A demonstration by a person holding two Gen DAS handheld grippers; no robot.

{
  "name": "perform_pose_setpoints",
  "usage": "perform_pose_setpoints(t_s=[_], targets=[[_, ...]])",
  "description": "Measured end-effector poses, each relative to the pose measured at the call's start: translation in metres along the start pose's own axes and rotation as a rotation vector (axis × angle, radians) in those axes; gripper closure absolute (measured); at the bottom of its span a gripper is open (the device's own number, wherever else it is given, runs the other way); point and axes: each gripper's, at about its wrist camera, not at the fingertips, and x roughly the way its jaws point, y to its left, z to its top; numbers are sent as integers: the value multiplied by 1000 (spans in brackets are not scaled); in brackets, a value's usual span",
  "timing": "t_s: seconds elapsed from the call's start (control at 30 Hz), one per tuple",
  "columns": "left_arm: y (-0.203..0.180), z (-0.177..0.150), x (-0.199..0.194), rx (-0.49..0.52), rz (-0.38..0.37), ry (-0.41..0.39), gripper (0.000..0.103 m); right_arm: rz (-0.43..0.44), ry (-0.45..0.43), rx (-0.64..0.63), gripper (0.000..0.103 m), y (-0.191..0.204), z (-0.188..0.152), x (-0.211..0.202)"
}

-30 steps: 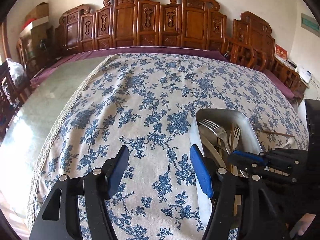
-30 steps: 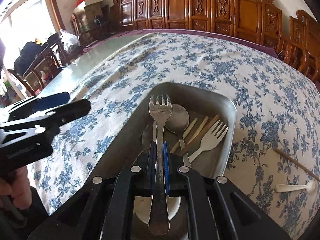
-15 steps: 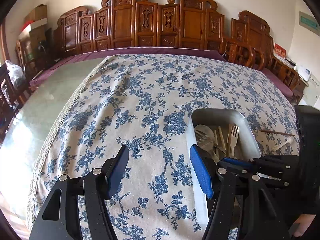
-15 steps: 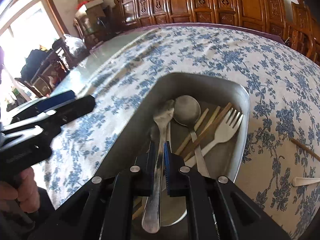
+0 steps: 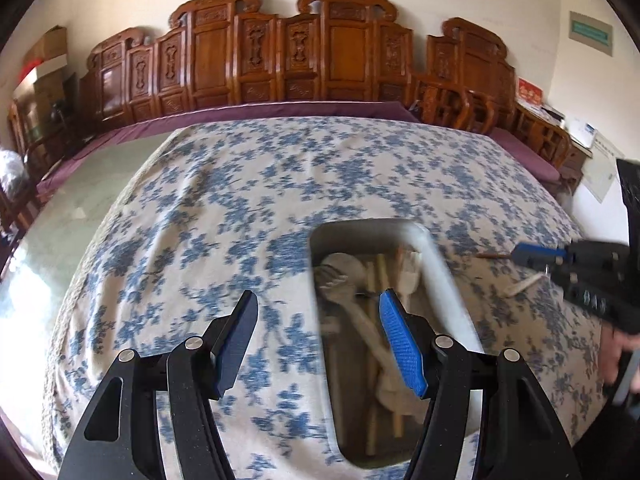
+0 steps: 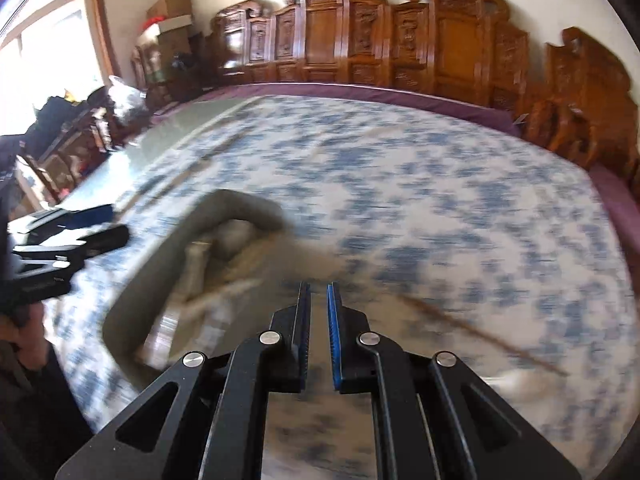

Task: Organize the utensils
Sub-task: 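Lower the metal fork into the grey tray and open the right gripper, then grasp the wooden chopstick on the cloth with the right gripper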

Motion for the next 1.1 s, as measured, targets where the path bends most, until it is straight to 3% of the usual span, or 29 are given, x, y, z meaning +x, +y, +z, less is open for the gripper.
perform_pose_setpoints(t_s=[0.17,0.3,0.5,0.7,0.83,1.1], targets=[[-25,-4,1,37,-35,3,42,-104,47,-10,77,-60,-13,2],[-45,-10,1,78,-59,5,42,-151,108,-14,75,-99,-25,22],[-64,-14,-1,118,-79,-2,42,-152,198,-42,75,-126,-37,52],[-72,-16,-1,133,-94,-2,42,-126,216,-58,72,-137,-31,60],[-76,-16,-3,136,-105,-4,42,-101,232,-67,93,-138,-26,63],[-95,-13,-11,147,-141,-17,42,-157,206,-23,97,-153,-30,54]])
